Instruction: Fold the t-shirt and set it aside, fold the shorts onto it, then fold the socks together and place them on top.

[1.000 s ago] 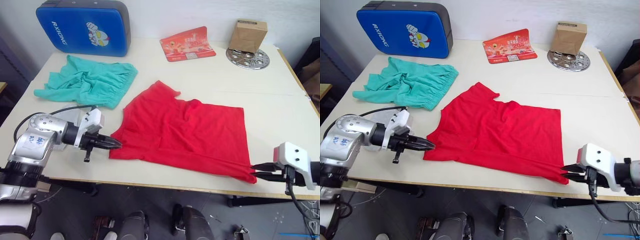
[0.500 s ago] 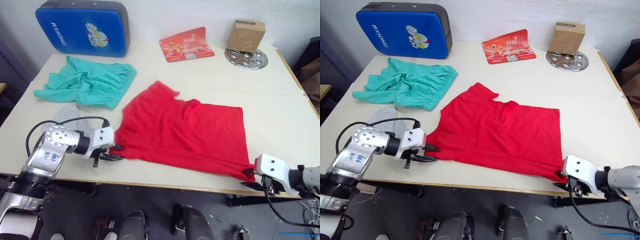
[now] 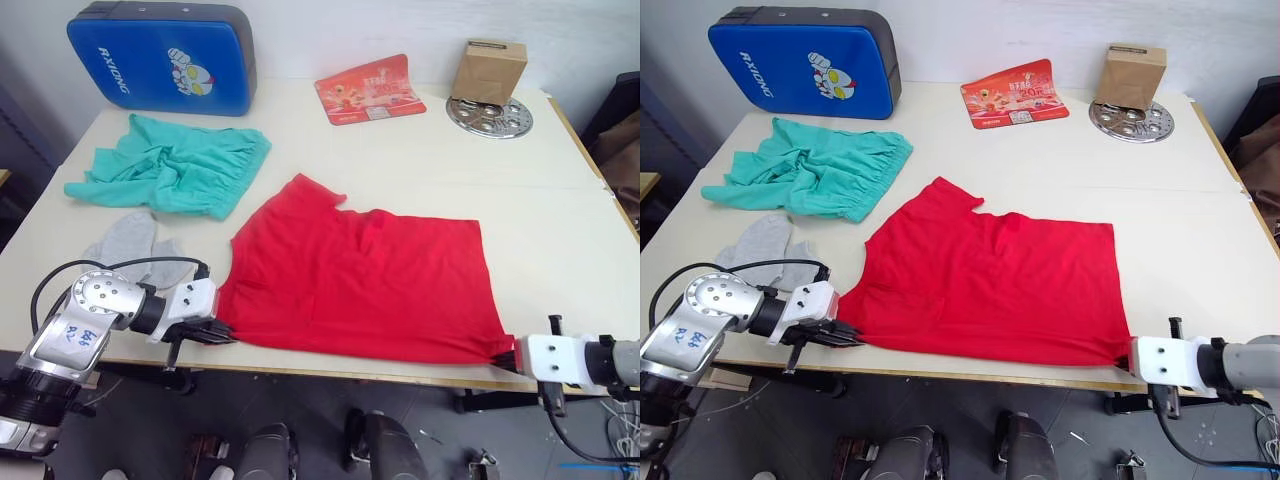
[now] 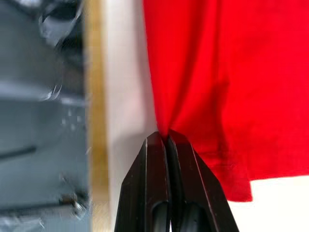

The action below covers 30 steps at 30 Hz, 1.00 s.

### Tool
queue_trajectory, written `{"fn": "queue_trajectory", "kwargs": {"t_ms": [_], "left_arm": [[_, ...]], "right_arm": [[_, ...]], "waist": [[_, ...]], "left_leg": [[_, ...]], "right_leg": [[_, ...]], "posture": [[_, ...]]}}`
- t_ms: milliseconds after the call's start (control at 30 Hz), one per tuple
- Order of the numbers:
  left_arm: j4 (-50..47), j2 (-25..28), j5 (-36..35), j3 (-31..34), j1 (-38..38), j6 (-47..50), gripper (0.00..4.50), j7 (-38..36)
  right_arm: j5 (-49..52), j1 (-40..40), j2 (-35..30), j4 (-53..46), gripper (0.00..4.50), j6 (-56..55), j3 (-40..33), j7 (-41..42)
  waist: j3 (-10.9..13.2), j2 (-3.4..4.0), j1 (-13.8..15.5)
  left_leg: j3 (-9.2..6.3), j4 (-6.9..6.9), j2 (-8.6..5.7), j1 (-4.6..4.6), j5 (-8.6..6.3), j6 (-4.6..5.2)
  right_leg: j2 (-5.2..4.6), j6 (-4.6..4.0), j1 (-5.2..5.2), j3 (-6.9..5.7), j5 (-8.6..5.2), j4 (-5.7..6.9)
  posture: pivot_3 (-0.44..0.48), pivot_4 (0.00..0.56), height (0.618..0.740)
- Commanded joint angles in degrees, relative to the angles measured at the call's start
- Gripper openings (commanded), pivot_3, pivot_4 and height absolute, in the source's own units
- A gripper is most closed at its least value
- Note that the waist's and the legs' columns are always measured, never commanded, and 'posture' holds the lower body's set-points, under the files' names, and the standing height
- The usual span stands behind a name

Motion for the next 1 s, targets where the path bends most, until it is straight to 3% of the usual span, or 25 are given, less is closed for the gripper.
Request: {"fn": "queue_trajectory", "kwargs": {"t_ms": [33,400,500,600,867,933,1000], "left_arm": [[-0.55,0.36,0.68,0.52,1.48,2.19,0.00,1.79],[-5.36,1.02,-2.83,2.52,5.74,6.93,0.00,1.96],[-5.84,0.55,-3.98,3.01,5.70,9.10,0.00,2.63],[-7.29,1.91,-7.78,4.14,5.59,13.03,0.73,-0.11],[-8.30,6.86,-21.16,6.97,-1.53,28.43,3.34,-9.50],[-6.06,6.49,-23.82,7.15,-5.99,31.98,3.96,-10.20],[0.89,2.39,-22.81,6.13,-14.93,34.17,4.47,-6.48]], "right_arm": [[-0.66,1.43,-1.10,2.33,0.01,-3.39,-1.80,1.54],[4.05,3.90,-0.86,-1.21,0.01,2.16,-3.67,4.44],[4.86,3.46,-0.86,-1.86,0.66,5.02,-3.47,4.58],[9.90,4.86,-0.97,-6.30,1.66,11.43,-5.66,6.92],[30.35,-1.60,-3.47,-13.61,4.50,37.15,-14.38,11.22],[35.29,-5.72,-4.17,-13.14,4.50,43.11,-14.99,10.27],[39.11,-14.83,-3.62,-9.96,4.50,49.73,-11.86,5.38]], "waist": [[0.00,0.00,0.16],[0.01,0.02,0.13],[0.01,0.02,0.13],[0.06,0.10,0.13],[0.15,0.21,0.08],[0.16,0.22,0.20],[0.17,0.23,0.31]], "left_leg": [[-0.02,0.00,0.00,0.06,0.00,0.01],[-0.04,-0.03,0.04,0.21,-0.07,0.01],[-0.04,-0.03,0.04,0.21,-0.07,0.02],[-0.04,-0.03,0.05,0.21,-0.08,0.02],[-0.11,-0.02,0.07,0.17,-0.09,0.01],[-0.14,-0.01,0.06,0.12,-0.09,0.02],[-0.19,0.04,0.06,0.09,-0.08,0.02]], "right_leg": [[0.00,0.00,0.08,0.00,0.00,0.00],[-0.01,-0.03,0.17,0.03,-0.03,-0.02],[-0.02,-0.04,0.17,0.03,-0.03,-0.01],[-0.02,-0.05,0.17,0.03,-0.04,-0.01],[-0.02,-0.08,0.16,0.02,-0.05,-0.02],[-0.02,-0.08,0.15,-0.01,-0.05,-0.04],[-0.04,-0.08,0.16,-0.04,-0.05,-0.04]], "posture": [[0.000,0.150,0.740],[0.000,0.150,0.740],[0.000,0.150,0.740],[0.000,0.150,0.740],[0.000,0.150,0.740],[0.000,0.150,0.740],[0.000,0.150,0.740]]}}
